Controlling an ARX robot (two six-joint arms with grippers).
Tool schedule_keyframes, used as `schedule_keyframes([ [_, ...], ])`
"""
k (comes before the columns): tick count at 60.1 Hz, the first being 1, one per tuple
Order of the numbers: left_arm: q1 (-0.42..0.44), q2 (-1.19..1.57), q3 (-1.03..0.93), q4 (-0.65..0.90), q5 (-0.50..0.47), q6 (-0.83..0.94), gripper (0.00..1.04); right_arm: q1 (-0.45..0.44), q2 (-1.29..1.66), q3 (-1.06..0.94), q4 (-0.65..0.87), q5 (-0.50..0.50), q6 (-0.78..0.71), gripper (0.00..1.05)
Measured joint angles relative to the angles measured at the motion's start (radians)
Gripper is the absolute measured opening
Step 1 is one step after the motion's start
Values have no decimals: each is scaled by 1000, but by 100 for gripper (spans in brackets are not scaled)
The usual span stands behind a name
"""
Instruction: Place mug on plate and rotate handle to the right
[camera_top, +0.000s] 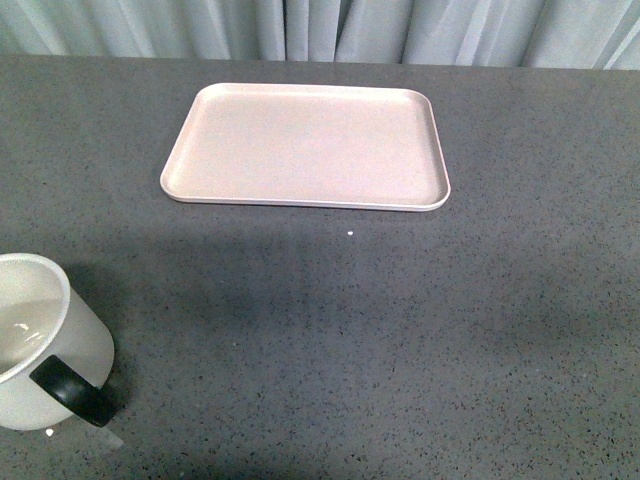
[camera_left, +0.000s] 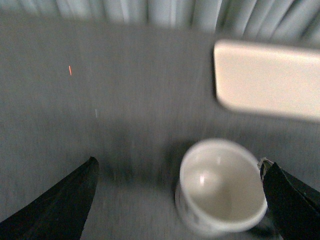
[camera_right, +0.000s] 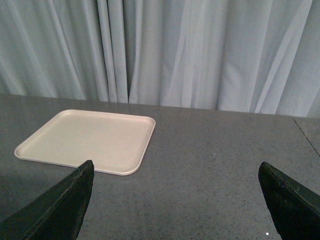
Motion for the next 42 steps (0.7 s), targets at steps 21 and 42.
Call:
schedule_keyframes([
  [21,-10,641,139,307,-27,6,95,0,0,0,0,0,0,95],
  [42,-40,753,160,328,-56,-38,95,0,0,0,0,0,0,96],
])
